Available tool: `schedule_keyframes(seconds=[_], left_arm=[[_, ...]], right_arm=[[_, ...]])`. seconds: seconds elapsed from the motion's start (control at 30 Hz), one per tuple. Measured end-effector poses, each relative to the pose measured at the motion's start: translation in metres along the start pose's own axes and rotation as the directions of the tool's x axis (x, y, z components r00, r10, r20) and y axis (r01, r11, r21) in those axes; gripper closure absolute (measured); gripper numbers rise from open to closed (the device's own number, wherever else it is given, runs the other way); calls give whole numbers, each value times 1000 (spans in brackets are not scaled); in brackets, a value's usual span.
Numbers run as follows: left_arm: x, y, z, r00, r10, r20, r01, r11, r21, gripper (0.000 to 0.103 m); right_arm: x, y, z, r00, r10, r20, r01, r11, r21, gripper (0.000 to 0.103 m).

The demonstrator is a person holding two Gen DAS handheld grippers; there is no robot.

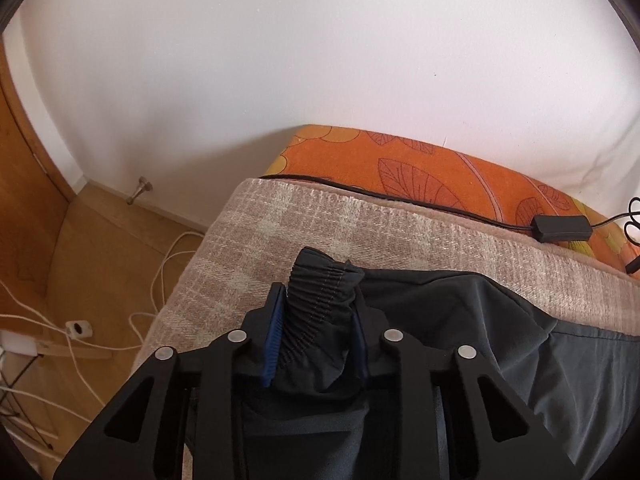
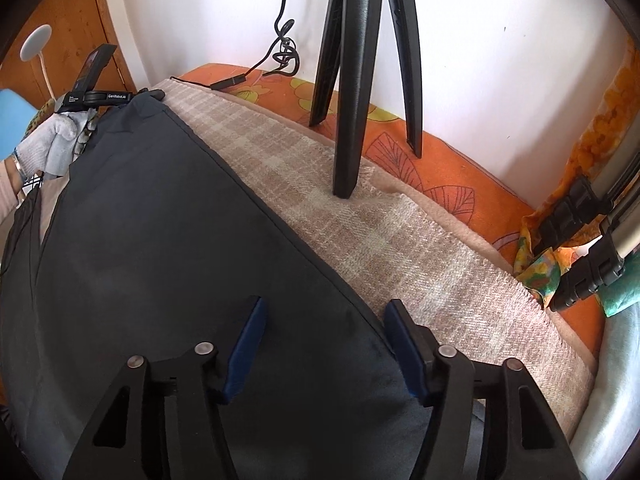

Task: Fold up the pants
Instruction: 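Close the left tool on the waistband while the right tool grips the leg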

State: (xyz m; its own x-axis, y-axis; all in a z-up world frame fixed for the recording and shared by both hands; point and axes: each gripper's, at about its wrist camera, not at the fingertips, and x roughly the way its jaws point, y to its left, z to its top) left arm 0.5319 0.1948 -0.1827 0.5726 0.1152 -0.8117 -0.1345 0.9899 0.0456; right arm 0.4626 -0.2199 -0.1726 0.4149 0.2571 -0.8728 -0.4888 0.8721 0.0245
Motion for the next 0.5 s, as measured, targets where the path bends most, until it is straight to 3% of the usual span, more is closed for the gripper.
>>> schedule_keyframes(seconds=[0.03,0.07,0.13,0.17,0.23,0.37,0.5], left_arm=[[-3,-3,0,1000,1,1,-1,1000,4,87],[-6,-2,0,1000,-3,5,3,1000,1,88],[-12,3,2,1000,-15,21,15,1000,-21,91],[-14,8,2,999,-22,30,23,999,-34,92],[-23,19,2,997,-39,59,43,998,-55,93],[-49,37,4,989,-84,122,97,990,-106,94],[-79,42,2,979,-114,167,130,987,-91,94]], right_arm=[[-1,3,-1,1000,-4,4,4,1000,-9,54],[-2,6,-2,1000,-4,8,4,1000,-19,66],[-3,11,-1,1000,-26,10,26,999,-31,78],[-4,13,0,999,-41,10,41,999,-34,90],[-7,14,-1,998,-54,11,55,998,-35,99],[-27,14,-7,997,-61,49,63,998,-23,103],[-55,17,-11,994,-55,91,56,998,-13,103]])
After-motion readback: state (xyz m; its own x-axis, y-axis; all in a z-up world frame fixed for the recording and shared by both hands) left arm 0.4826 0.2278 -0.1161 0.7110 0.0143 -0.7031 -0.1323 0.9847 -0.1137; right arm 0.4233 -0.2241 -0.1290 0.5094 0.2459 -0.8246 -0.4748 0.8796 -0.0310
